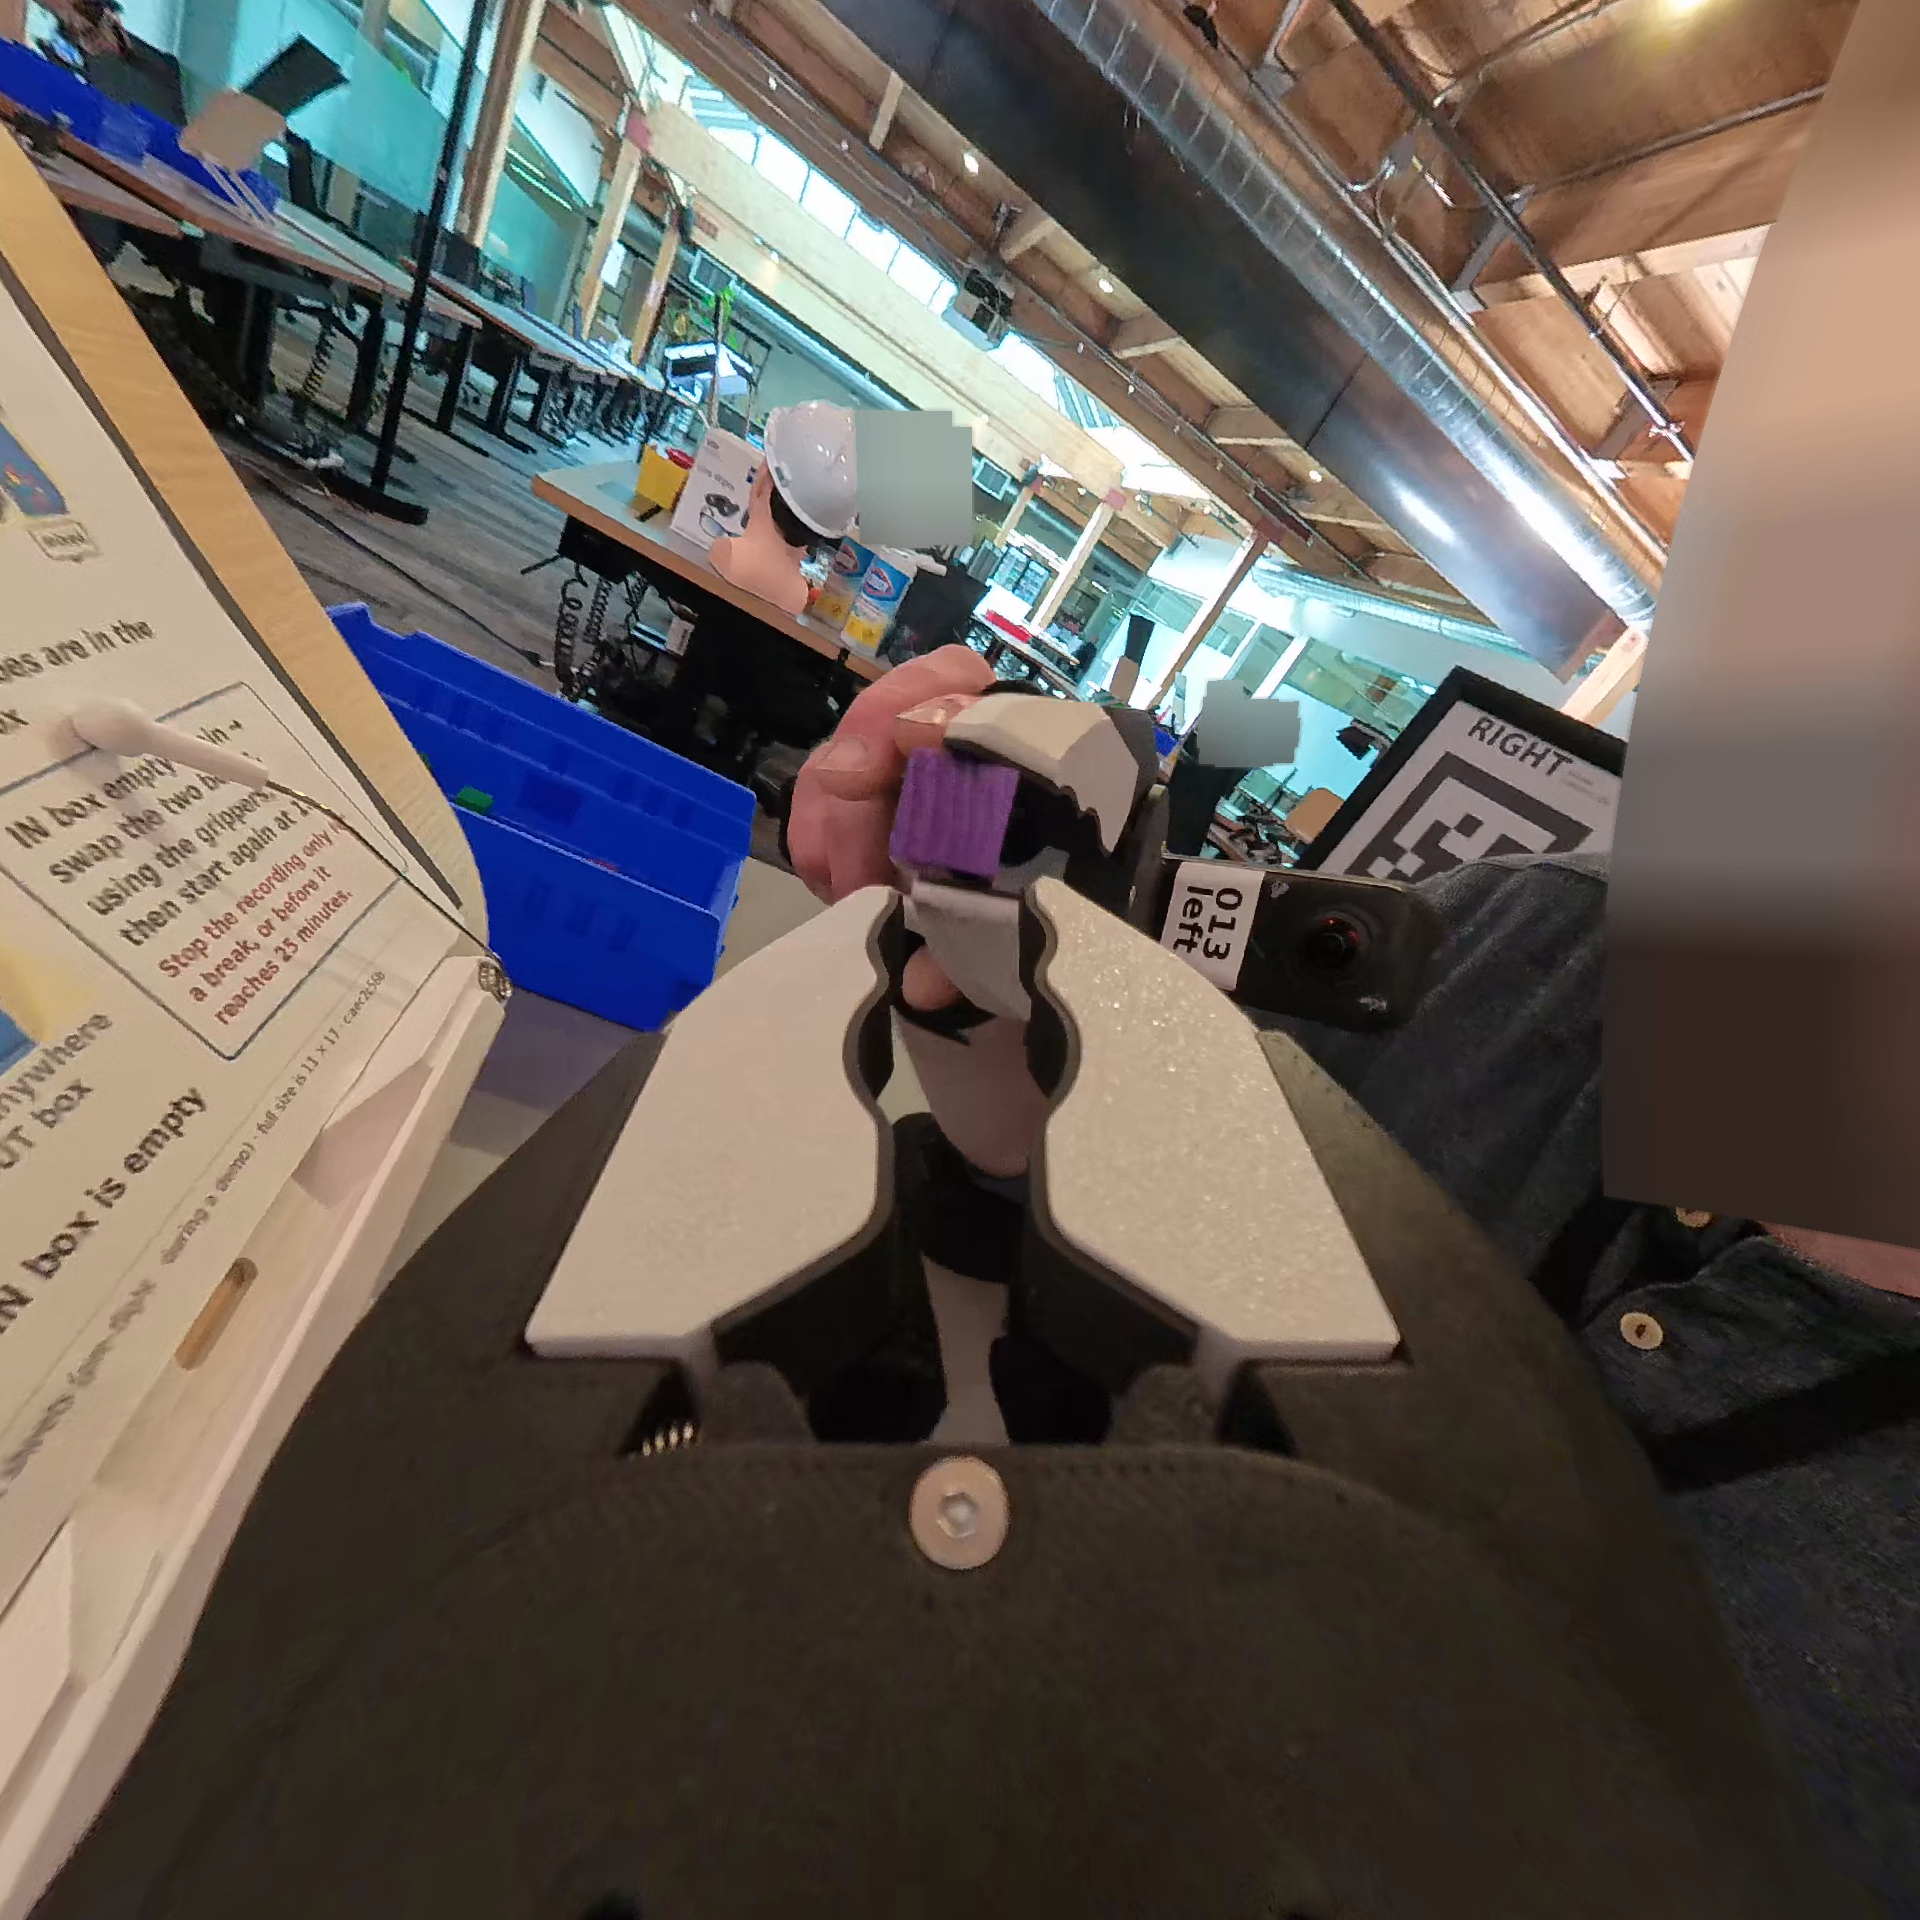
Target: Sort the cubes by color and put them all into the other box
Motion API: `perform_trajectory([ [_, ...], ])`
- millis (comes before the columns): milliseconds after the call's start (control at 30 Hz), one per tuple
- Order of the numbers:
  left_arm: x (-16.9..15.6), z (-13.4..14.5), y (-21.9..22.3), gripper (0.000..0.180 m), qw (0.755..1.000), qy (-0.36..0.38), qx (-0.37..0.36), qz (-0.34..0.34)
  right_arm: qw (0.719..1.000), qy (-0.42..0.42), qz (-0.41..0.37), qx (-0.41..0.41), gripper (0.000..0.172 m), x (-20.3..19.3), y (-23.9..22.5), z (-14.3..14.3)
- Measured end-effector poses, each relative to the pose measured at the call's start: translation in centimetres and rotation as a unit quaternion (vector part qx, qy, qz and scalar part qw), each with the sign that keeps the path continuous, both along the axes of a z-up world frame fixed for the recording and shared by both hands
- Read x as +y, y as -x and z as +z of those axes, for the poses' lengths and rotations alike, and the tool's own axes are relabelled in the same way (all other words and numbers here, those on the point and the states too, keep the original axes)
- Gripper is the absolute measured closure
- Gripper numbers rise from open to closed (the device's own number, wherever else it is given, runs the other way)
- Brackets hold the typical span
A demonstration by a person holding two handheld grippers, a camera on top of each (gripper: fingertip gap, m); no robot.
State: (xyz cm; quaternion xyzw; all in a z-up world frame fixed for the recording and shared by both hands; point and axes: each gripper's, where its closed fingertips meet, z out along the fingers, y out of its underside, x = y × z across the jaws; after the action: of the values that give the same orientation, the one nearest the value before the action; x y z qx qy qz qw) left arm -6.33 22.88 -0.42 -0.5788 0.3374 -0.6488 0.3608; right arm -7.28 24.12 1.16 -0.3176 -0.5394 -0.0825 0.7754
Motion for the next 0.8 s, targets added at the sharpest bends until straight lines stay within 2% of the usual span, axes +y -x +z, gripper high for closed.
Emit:
perform_trajectory([
  [67,0.3,0.4,0.6,0.163,1.0,-0.014,0.005,0.019,1.0,-0.002,-0.018,0.002,0.149,0.7,-1.2,0.7],
  [133,0.3,0.9,1.2,0.18,0.999,-0.039,0.006,0.036,0.998,0.025,-0.052,-0.02,0.149,2.3,-3.4,0.8],
  [233,0.5,1.1,1.8,0.18,0.996,-0.06,0.026,0.061,0.988,0.07,-0.132,-0.023,0.149,5.7,-9.0,1.6],
  [267,0.5,1.0,1.8,0.18,0.995,-0.065,0.035,0.063,0.979,0.117,-0.163,-0.038,0.149,6.9,-11.2,0.8],
  [367,0.3,1.2,1.9,0.18,0.994,-0.074,0.037,0.066,0.942,0.177,-0.282,-0.044,0.149,10.1,-19.5,-0.1],
  [500,0.4,0.9,1.8,0.18,0.994,-0.076,0.046,0.066,0.871,0.303,-0.383,-0.059,0.148,11.9,-28.4,-4.5],
  [600,0.4,0.5,1.6,0.18,0.994,-0.077,0.051,0.062,0.796,0.379,-0.465,-0.077,0.148,12.8,-34.9,-9.0],
  [700,0.5,0.0,1.2,0.18,0.994,-0.075,0.057,0.058,0.713,0.488,-0.493,-0.104,0.148,12.0,-38.8,-14.6],
  [800,0.6,-0.6,0.8,0.18,0.994,-0.071,0.064,0.052,0.638,0.553,-0.52,-0.131,0.148,11.0,-41.9,-19.0],
])
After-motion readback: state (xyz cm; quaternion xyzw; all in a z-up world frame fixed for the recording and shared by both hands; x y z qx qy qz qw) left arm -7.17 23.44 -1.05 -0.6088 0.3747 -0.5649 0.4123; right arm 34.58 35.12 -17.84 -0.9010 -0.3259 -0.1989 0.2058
